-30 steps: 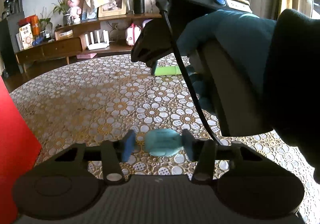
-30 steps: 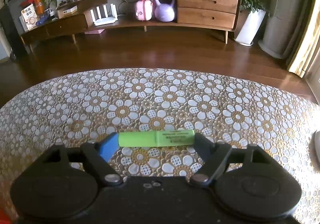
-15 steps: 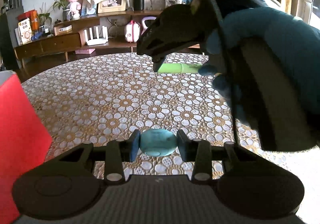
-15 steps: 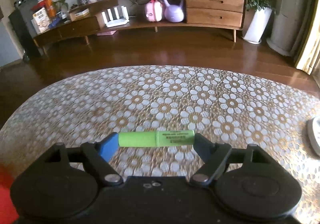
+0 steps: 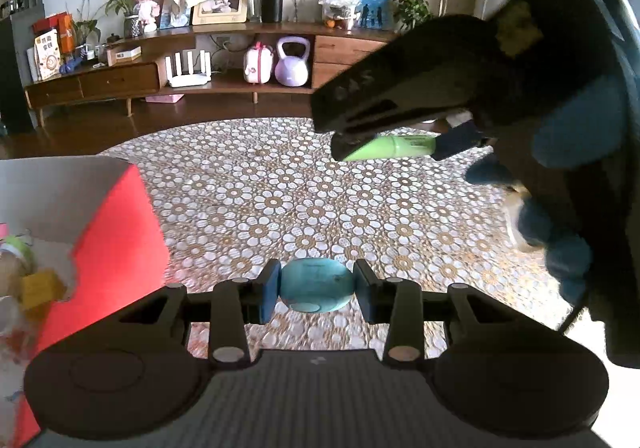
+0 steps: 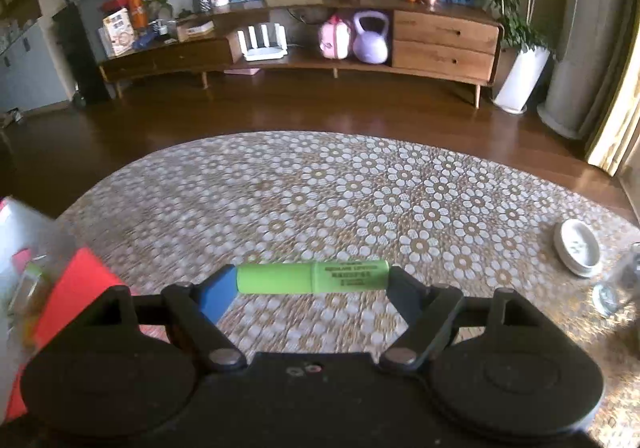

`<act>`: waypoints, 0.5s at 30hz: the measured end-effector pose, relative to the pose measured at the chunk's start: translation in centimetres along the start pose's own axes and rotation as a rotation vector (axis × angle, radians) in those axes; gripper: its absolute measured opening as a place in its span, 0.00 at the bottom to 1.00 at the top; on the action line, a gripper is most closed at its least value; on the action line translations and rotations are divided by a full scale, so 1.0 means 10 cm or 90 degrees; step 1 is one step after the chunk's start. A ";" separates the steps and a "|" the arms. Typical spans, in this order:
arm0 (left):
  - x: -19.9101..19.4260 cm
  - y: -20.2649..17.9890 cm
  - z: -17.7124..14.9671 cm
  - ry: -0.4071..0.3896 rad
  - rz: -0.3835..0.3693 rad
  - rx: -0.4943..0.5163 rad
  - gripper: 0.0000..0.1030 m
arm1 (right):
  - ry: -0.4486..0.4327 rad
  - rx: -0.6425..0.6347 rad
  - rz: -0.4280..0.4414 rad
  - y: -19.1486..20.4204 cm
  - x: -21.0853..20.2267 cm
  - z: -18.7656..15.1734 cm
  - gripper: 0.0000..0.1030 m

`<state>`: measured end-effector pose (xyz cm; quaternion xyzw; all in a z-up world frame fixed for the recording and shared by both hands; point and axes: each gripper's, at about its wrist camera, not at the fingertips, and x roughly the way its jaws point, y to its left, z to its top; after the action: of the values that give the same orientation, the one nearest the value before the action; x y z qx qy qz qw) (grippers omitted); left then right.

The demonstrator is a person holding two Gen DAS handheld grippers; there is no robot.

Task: Organize rigid objects
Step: 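Carry the eraser and highlighter over the red box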

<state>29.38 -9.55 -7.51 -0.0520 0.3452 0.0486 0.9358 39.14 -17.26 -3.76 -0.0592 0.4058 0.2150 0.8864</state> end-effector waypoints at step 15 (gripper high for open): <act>-1.08 0.76 0.03 0.003 -0.042 -0.008 0.37 | -0.040 -0.066 -0.001 0.74 -0.99 -0.26 0.78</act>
<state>20.46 -2.54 -0.74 -0.0691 0.3454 0.0194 0.9357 28.45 -14.63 2.47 -0.0990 0.3662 0.2366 0.8945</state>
